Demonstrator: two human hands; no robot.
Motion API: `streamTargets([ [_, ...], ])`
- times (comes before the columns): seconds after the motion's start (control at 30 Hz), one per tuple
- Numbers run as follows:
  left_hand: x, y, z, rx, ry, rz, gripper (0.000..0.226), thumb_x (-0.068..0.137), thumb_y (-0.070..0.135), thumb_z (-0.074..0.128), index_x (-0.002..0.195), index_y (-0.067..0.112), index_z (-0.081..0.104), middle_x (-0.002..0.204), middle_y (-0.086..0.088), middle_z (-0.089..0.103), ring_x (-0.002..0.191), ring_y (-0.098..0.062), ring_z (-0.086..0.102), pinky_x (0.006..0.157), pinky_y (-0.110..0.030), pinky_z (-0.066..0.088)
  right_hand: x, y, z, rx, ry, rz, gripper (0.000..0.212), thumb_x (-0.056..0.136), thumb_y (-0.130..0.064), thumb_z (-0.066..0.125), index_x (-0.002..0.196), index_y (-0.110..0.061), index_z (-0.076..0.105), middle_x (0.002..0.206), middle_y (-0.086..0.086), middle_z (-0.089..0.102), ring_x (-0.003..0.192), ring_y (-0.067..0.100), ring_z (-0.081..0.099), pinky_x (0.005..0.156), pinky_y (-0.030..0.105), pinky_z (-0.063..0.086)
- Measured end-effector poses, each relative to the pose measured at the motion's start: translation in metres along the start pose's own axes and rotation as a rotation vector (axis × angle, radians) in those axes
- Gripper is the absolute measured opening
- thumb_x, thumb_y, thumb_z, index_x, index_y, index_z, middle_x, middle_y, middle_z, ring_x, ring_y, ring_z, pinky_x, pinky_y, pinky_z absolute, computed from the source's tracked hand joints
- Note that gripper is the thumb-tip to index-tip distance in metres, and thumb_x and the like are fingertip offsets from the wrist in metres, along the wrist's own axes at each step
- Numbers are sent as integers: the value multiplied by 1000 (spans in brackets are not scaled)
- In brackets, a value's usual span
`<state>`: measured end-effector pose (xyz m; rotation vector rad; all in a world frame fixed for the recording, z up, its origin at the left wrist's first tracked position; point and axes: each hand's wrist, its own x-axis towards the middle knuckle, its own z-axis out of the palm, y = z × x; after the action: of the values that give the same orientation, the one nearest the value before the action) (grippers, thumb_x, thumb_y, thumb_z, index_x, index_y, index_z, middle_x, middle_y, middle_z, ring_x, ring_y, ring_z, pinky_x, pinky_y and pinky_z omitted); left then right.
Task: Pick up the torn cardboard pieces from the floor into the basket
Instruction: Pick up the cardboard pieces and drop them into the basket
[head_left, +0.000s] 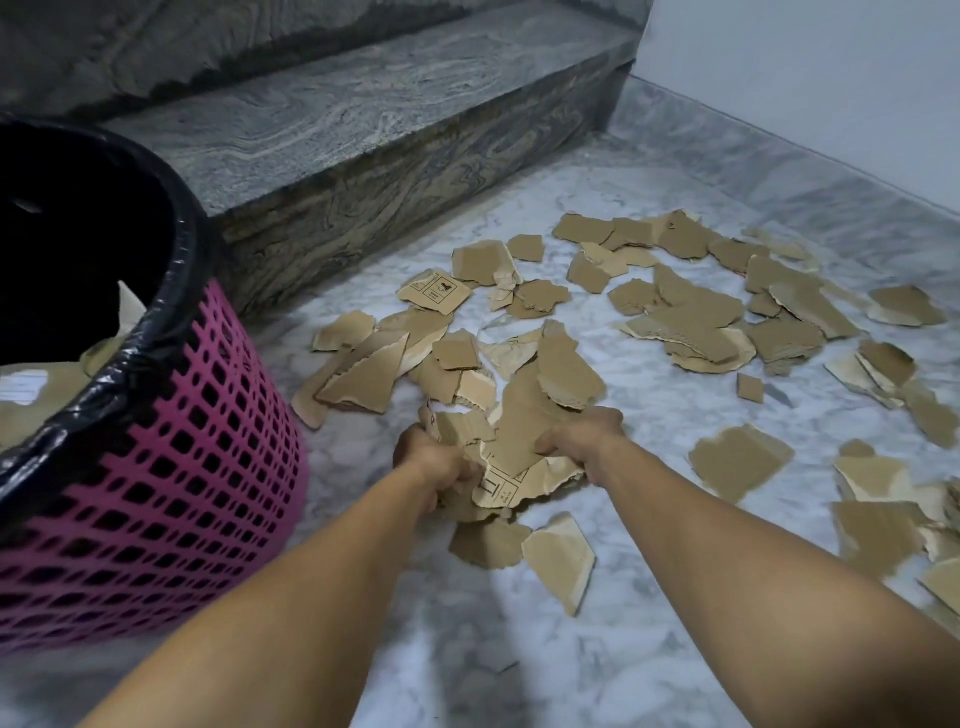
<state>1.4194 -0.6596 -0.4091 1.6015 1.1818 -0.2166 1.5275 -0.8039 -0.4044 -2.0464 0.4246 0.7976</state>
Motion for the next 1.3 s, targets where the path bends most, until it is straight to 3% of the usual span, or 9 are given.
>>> streamTargets([
  [0.13, -5, -8, -3, 0, -32, 50, 52, 60, 2, 86, 106, 5, 64, 101, -10, 70, 94, -27, 67, 84, -34, 57, -7, 2, 8, 68, -27, 23, 99, 29, -2, 80, 115, -9, 32, 97, 19, 66, 86, 36, 70, 71, 58, 58],
  [0.23, -8, -11, -4, -3, -57, 47, 51, 60, 2, 85, 107, 6, 64, 101, -11, 71, 90, -28, 68, 83, -38, 58, -15, 4, 3, 98, -71, 33, 95, 36, 1, 81, 122, -2, 41, 99, 20, 67, 80, 36, 71, 61, 56, 59],
  [0.37, -15, -2, -16, 19, -92, 80, 42, 65, -1, 81, 103, 7, 63, 93, -13, 70, 76, -28, 65, 64, -31, 55, -33, -8, -13, 156, -149, 51, 50, 61, 10, 77, 108, 2, 60, 104, 22, 67, 83, 40, 71, 66, 53, 59],
  [0.47, -29, 20, -39, 34, -87, 117, 48, 66, 0, 80, 110, 4, 61, 92, -15, 68, 71, -28, 65, 54, -29, 54, -49, -29, -28, 157, -189, -4, 39, 72, 13, 70, 107, 0, 59, 97, 22, 68, 73, 35, 72, 54, 36, 58],
  [0.6, -61, 61, -76, 19, -85, 134, 45, 75, -4, 75, 116, -7, 56, 74, -15, 60, 51, -21, 55, 34, -20, 39, -85, -67, -53, 90, -226, -101, 14, 80, 11, 64, 88, -1, 61, 88, 22, 68, 58, 30, 67, 54, 32, 53],
  [0.83, -158, 144, -159, 4, -4, 341, 21, 78, -3, 74, 79, 0, 54, 61, -9, 53, 40, -17, 51, 25, -16, 35, -182, -159, -77, 34, -234, -294, 18, 80, 6, 65, 87, -9, 59, 76, 10, 67, 62, 21, 64, 54, 26, 49],
  [1.03, -210, 167, -259, -140, 48, 400, 28, 78, -11, 69, 104, -4, 60, 35, -1, 57, 26, -12, 53, 33, -22, 45, -280, -236, -51, 13, -242, -526, 35, 70, 11, 72, 99, -6, 62, 90, 17, 70, 74, 29, 70, 63, 36, 55],
  [1.2, -226, 131, -351, -160, 153, 347, 14, 78, -10, 71, 77, -1, 60, 37, -2, 58, 32, -14, 54, 46, -25, 45, -334, -264, 25, -82, -321, -620, 52, 64, 10, 78, 112, 0, 60, 104, 20, 68, 81, 31, 72, 65, 45, 61],
  [1.3, -225, 90, -391, -170, 215, 283, 15, 77, -9, 72, 86, -1, 63, 45, -5, 64, 43, -17, 60, 51, -27, 50, -352, -261, 82, -213, -351, -651, 51, 63, 5, 82, 109, -2, 62, 105, 18, 68, 75, 25, 69, 47, 29, 55],
])
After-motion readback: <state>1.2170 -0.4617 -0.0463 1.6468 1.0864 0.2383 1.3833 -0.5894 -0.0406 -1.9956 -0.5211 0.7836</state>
